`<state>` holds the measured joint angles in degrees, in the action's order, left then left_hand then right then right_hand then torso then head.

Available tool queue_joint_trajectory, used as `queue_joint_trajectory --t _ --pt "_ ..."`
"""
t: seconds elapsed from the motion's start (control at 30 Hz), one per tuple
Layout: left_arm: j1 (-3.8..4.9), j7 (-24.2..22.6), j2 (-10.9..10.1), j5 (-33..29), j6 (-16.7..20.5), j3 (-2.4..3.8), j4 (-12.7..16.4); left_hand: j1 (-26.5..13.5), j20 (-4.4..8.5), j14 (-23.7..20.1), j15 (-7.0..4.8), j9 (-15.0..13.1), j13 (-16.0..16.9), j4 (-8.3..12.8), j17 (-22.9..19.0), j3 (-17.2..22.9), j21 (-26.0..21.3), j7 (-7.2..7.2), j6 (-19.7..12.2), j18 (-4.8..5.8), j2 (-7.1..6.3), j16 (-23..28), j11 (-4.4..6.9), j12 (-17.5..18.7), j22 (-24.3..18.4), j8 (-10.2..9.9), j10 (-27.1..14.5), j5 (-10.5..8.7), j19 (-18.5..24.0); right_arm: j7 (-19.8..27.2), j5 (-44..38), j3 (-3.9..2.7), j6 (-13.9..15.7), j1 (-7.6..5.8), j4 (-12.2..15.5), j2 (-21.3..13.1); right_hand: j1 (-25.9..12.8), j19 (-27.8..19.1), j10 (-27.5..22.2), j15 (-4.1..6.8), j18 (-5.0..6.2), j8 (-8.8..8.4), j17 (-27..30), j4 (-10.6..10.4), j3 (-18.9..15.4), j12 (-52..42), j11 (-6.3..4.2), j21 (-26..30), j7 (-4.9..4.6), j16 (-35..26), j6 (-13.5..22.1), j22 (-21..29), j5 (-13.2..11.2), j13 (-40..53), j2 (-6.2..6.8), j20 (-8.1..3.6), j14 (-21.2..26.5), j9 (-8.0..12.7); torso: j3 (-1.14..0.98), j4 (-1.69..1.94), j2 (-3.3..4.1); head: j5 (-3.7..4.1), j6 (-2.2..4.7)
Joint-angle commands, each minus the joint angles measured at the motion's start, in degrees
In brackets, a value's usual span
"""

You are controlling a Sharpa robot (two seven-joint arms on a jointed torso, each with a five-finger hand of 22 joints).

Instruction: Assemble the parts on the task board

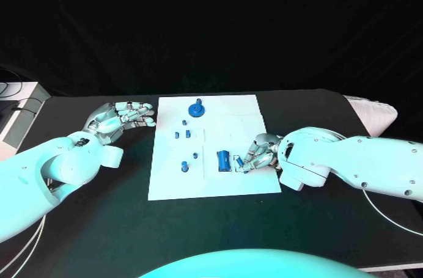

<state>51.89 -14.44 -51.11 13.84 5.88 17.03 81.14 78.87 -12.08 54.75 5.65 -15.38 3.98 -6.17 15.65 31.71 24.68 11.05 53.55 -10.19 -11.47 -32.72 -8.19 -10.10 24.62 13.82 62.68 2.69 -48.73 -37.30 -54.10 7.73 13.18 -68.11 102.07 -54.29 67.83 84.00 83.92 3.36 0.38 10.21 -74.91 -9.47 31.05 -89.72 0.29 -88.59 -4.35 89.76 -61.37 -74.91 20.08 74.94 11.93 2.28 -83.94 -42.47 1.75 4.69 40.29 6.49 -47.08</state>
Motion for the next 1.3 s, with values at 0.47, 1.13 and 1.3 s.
queue_joint_trajectory --t 0.47,1.13,1.3 --pt "0.01 -0.1 -0.02 -0.24 -0.98 0.04 0.22 0.29 -0.26 -0.19 0.07 0.07 -0.09 -0.03 0.12 0.2 -0.26 0.44 0.02 -0.11 -0.13 0.32 -0.09 0.34 -0.1 -0.38 0.22 0.13 -0.2 0.01 -0.57 0.02 1.08 0.08 -1.4 1.55 -2.69 5.68 6.08 0.64 -0.08 0.33 -14.64 -2.0 -2.46 -0.28 -0.58 0.16 0.27 0.07 -0.77 -14.69 0.18 15.06 0.09 -0.3 -5.96 0.2 -0.03 -0.05 0.02 -0.19 -0.27" --pt "0.01 0.03 -0.06 -0.24 -1.06 0.04 0.2 0.21 -0.28 -0.21 0.11 0.09 -0.1 -0.09 0.15 0.16 -0.32 0.48 0.01 -0.1 -0.15 0.4 -0.14 0.44 -0.13 -0.39 0.19 0.12 -0.22 -0.28 -1.11 0.02 -0.37 0.1 -2.18 1.82 -5.2 5.64 6.08 0.74 -0.04 0.69 -14.48 -5.2 -6.57 -0.28 -0.68 0.39 0.38 0.01 -1.13 -14.63 1.06 15.06 1.04 -0.42 -5.92 0.4 -0.02 -0.08 0.03 -0.17 -0.59" --pt "0.01 0.04 -0.04 -0.24 -1.03 0.04 0.18 0.21 -0.28 -0.21 0.11 0.09 -0.1 -0.09 0.15 0.16 -0.32 0.48 0.01 -0.1 -0.15 0.4 -0.14 0.44 -0.13 -0.39 0.19 0.12 -0.22 0.02 -1.07 0.02 -0.66 0.1 -1.96 1.84 -5.28 5.62 6.08 0.73 -0.02 0.7 -14.41 -5.48 -7.26 -0.28 -0.67 0.49 0.38 -0.02 -1.09 -14.61 0.78 15.06 1.34 -0.42 -5.91 0.43 0.0 -0.08 0.01 -0.18 -0.62"
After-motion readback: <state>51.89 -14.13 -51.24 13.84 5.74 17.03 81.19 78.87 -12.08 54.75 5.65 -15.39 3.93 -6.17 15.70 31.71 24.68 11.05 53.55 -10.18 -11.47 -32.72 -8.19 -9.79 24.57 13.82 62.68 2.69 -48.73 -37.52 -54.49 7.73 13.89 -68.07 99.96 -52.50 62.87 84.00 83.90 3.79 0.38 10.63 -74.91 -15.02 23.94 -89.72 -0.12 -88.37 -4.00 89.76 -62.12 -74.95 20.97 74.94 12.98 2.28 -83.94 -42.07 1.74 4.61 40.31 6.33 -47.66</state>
